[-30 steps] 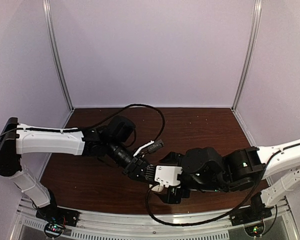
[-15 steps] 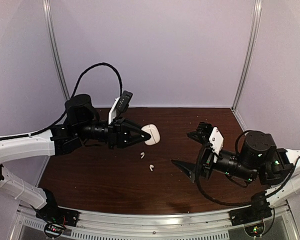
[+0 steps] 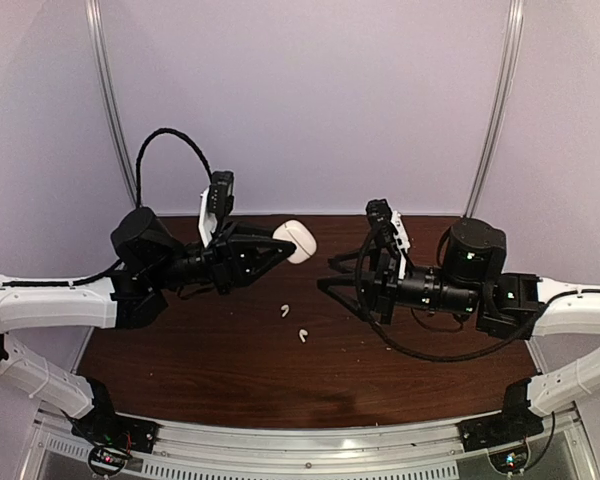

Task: Insert the wireless bluetooth earbuds into the charging case
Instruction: Pass from the left arm to the right

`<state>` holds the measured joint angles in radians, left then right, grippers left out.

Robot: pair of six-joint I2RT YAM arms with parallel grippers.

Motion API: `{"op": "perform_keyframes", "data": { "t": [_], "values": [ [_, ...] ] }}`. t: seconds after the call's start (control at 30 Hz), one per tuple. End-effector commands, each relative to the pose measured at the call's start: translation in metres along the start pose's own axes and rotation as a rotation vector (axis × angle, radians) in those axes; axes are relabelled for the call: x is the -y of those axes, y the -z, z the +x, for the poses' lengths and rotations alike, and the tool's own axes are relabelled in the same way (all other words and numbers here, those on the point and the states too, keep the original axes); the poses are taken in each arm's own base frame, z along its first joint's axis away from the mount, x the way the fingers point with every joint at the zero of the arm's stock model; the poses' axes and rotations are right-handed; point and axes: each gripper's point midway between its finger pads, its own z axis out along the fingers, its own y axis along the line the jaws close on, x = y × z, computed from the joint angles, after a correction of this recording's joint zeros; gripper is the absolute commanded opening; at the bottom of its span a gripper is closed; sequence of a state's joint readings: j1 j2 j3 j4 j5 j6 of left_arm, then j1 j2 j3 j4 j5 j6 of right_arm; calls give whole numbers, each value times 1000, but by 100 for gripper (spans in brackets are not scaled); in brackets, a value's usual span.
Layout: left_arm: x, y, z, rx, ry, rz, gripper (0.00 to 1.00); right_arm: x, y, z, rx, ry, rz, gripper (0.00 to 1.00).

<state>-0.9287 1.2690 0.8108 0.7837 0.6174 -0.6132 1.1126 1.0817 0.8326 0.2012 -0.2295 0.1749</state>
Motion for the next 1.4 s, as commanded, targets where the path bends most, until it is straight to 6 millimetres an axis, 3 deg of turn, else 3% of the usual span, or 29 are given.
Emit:
{"op": "perform_keyframes", "data": {
  "t": [0.0,0.47,1.27,1.37],
  "values": [
    [15,0,-17,128,-36,64,3,-36,-10,-33,91,-19,-209,54],
    [20,-7,-10,174,-11,90,3,-42,-22,-49,158,-14,-251,35],
    [14,-15,6,141,17,102,3,-39,-20,-56,173,9,-232,24],
    [11,-16,12,107,10,83,8,-38,-18,-55,167,15,-229,21]
  ]
}}
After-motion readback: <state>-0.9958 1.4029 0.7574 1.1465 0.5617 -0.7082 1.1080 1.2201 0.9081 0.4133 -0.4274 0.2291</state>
